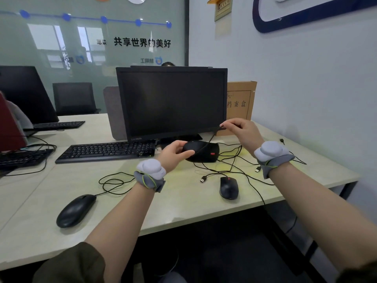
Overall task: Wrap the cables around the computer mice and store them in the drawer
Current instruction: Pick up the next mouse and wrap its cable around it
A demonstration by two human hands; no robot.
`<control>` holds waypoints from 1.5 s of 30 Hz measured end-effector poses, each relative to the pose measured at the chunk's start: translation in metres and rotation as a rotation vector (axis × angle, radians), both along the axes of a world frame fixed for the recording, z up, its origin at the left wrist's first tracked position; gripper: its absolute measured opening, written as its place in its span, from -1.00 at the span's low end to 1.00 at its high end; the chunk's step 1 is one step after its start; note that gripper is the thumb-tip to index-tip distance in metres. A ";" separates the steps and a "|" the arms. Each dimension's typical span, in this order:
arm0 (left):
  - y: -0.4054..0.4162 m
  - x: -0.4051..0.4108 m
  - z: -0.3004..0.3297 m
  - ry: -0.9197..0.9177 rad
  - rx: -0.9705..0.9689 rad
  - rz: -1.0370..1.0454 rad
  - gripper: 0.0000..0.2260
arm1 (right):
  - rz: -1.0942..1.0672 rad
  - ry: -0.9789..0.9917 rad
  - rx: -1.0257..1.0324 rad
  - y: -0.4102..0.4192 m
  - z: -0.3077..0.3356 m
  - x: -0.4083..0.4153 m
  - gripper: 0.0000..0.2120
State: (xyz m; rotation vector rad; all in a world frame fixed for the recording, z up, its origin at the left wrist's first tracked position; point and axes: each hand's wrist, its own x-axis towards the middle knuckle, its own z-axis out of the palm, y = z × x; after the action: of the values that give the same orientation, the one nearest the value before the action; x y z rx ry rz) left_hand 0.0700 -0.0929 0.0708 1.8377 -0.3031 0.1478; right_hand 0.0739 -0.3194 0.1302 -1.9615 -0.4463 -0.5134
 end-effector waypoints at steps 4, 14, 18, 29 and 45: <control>-0.006 -0.017 0.012 0.072 -0.080 -0.297 -0.74 | 0.022 0.038 -0.008 -0.008 0.001 -0.002 -0.86; -0.032 -0.027 0.043 0.040 -0.645 -0.154 -0.83 | 0.236 0.332 0.068 0.033 -0.026 -0.021 -0.71; -0.028 -0.020 0.044 -0.006 -0.643 0.081 -0.71 | 0.226 0.353 -0.241 0.048 -0.041 -0.034 -0.81; -0.015 -0.010 0.025 -0.069 0.013 0.265 -0.64 | -0.139 -0.099 -0.969 0.063 -0.017 -0.050 -0.76; -0.043 -0.044 0.030 0.362 -0.364 -0.641 -0.75 | 0.390 0.467 0.219 -0.007 0.003 -0.050 -0.85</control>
State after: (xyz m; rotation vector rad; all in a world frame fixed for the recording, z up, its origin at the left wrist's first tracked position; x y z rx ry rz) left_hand 0.0257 -0.1362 0.1011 1.3014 -0.5518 -0.5354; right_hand 0.0242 -0.3265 0.1335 -1.6575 -0.4357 0.1405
